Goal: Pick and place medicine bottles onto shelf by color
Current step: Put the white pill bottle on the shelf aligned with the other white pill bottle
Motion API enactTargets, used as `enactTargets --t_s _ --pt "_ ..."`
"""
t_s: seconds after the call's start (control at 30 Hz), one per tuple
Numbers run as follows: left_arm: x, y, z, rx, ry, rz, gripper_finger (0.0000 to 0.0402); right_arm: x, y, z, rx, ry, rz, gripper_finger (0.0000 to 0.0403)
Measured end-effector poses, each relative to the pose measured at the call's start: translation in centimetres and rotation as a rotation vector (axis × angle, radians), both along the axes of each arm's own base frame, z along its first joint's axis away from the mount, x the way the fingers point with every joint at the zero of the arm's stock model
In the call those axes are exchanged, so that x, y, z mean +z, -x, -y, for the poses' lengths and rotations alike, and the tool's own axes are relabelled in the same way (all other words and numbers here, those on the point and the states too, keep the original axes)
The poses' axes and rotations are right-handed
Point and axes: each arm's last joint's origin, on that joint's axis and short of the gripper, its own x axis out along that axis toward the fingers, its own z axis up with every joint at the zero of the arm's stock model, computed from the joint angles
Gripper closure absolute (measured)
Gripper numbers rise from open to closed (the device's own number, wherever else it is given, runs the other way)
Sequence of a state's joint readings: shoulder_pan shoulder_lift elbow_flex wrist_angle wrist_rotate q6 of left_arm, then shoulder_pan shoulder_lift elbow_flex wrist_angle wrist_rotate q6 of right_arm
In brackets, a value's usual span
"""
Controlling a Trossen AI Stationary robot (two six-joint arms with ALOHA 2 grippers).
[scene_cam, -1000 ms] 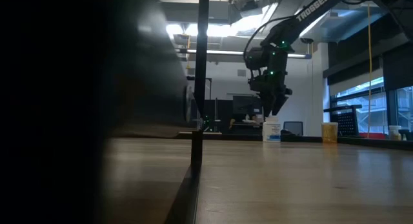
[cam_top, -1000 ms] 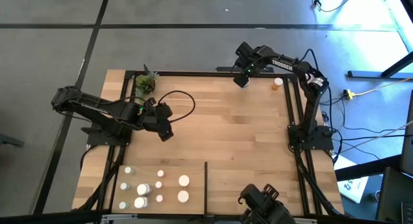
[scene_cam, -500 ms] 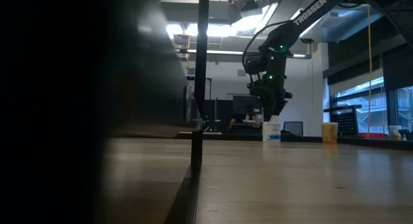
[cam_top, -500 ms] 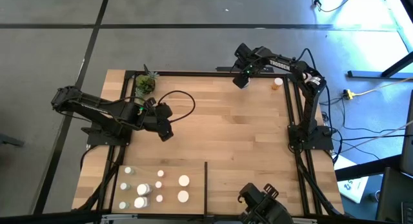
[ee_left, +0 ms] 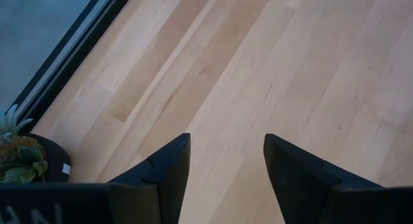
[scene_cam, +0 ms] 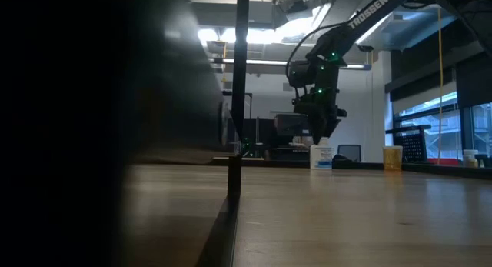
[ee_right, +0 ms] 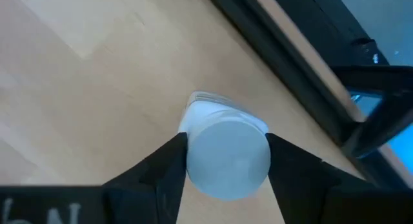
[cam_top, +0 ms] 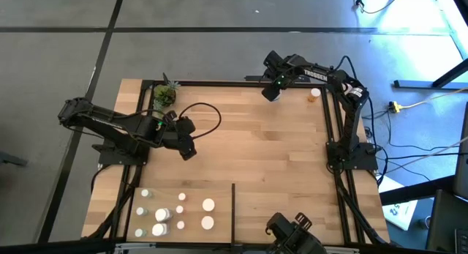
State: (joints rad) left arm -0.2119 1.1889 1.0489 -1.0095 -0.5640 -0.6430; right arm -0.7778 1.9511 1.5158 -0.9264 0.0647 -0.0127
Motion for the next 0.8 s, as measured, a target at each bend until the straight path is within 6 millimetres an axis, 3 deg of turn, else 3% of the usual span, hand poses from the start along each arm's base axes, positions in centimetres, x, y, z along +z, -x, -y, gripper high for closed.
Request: enactTargets --t_s 0.4,0.67,0.8 --pt "0.0 0.1 0.0 -0.001 -0.003 -0.013 0.0211 0.3 -3.6 -3.7 0.026 -0.004 0.041 0.0217" --pt "-0.1 0.3 -0.1 -0.001 -0.007 -0.037 0.0211 3.6 -7.4 -6.7 0.092 0.050 0.151 0.0216" --pt "-0.2 0.6 -0.1 -0.001 -0.014 -0.067 0.0211 5.4 -9.5 -9.3 0.150 0.064 0.216 0.0215"
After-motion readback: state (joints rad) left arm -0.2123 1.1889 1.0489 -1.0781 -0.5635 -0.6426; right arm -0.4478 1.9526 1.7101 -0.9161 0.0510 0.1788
